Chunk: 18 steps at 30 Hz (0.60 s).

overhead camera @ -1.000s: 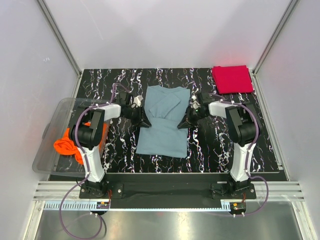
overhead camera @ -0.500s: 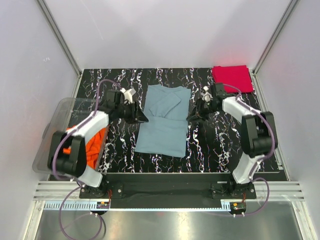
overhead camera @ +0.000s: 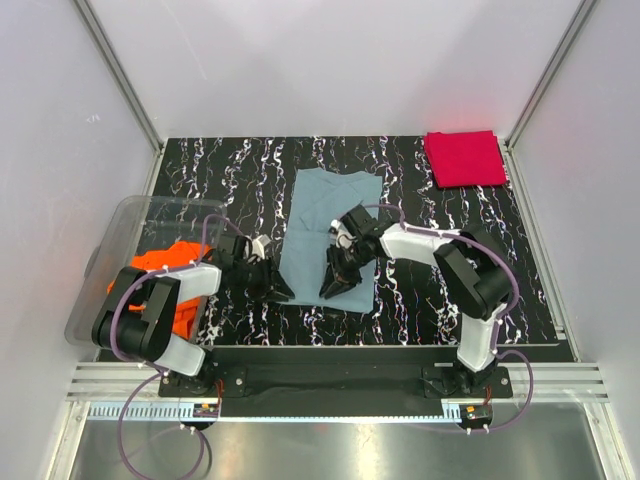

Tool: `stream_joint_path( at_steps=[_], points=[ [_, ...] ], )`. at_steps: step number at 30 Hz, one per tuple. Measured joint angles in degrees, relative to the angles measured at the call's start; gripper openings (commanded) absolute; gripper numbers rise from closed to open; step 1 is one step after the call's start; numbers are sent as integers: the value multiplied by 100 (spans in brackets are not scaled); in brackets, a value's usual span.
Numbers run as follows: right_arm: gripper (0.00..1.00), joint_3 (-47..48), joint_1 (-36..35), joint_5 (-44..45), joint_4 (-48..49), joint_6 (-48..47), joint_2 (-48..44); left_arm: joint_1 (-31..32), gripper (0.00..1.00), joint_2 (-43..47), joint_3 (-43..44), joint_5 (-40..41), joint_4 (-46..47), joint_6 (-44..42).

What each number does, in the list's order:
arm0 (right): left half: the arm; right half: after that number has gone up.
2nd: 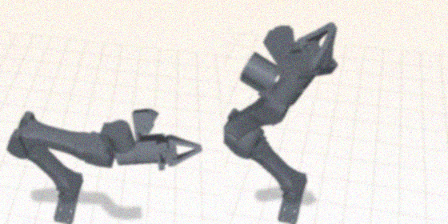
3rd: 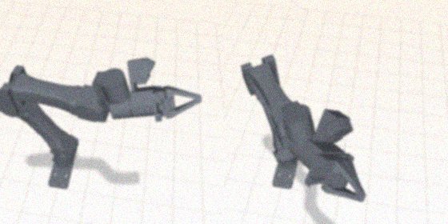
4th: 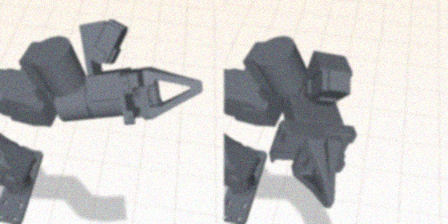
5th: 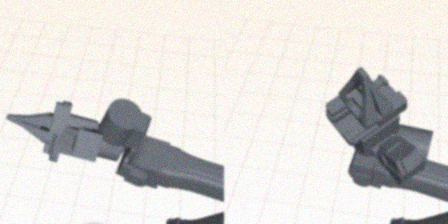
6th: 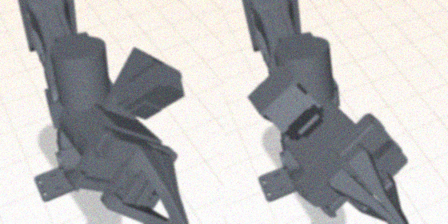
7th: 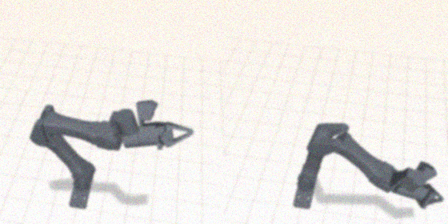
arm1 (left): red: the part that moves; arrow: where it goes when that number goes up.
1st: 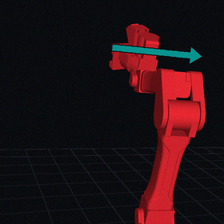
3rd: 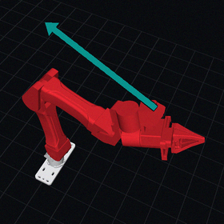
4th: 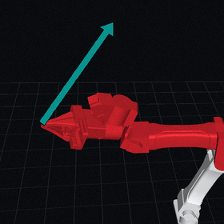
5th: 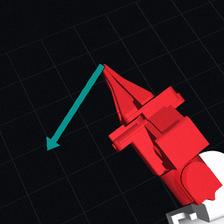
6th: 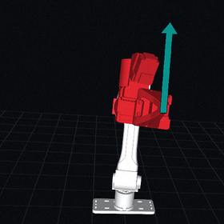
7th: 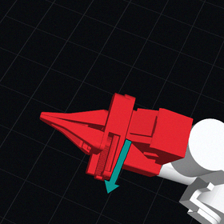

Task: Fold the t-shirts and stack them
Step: Fold the tshirt

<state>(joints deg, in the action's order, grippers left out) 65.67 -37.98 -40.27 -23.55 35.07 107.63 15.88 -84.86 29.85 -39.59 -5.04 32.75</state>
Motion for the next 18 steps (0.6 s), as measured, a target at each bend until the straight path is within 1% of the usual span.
stream_joint_path(
  at_steps=[6, 10, 12, 14, 16, 18],
  points=[
    [27, -717, 13, 9, 221, 42, 111, 2, 37, -24, -116, 17, 361, 227],
    [26, -1274, 190, -26, 372, 37, -114, 2, 37, 109, -304, 66, 592, 385],
    [27, -1661, 483, 17, 424, 44, -407, 2, 37, 186, -382, 111, 664, 431],
    [27, -2022, 951, 24, 391, 72, -693, 2, 38, 273, -444, 173, 680, 472],
    [27, -2319, 1436, 57, 310, 81, -979, 7, 39, 341, -487, 212, 688, 487],
    [27, -2472, 1744, 160, 142, 68, -1224, 11, 42, 437, -507, 243, 629, 483]
  ],
)
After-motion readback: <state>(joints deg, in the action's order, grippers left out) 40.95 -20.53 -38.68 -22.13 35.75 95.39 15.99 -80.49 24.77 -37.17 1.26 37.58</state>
